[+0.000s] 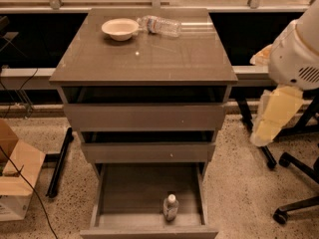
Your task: Pick blue plastic bottle from bottom drawer and place on counter
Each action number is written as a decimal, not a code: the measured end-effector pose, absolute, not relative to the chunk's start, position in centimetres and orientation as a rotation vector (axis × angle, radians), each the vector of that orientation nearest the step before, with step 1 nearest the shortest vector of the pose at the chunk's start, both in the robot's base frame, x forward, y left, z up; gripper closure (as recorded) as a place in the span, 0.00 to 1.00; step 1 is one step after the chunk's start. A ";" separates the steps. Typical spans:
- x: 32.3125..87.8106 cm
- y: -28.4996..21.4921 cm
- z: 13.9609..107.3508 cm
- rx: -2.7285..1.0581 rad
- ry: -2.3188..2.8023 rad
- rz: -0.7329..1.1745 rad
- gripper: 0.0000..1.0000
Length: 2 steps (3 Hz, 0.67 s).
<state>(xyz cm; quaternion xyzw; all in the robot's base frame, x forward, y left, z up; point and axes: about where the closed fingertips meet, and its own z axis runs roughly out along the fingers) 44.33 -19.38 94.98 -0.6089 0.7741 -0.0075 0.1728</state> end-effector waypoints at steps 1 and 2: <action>44.8 -17.1 91.8 -1.684 2.141 0.079 0.00; 45.4 -14.6 88.3 -1.619 2.082 0.155 0.00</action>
Offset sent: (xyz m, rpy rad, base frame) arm 0.0260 0.0785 -0.1180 0.3262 -0.0888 0.0045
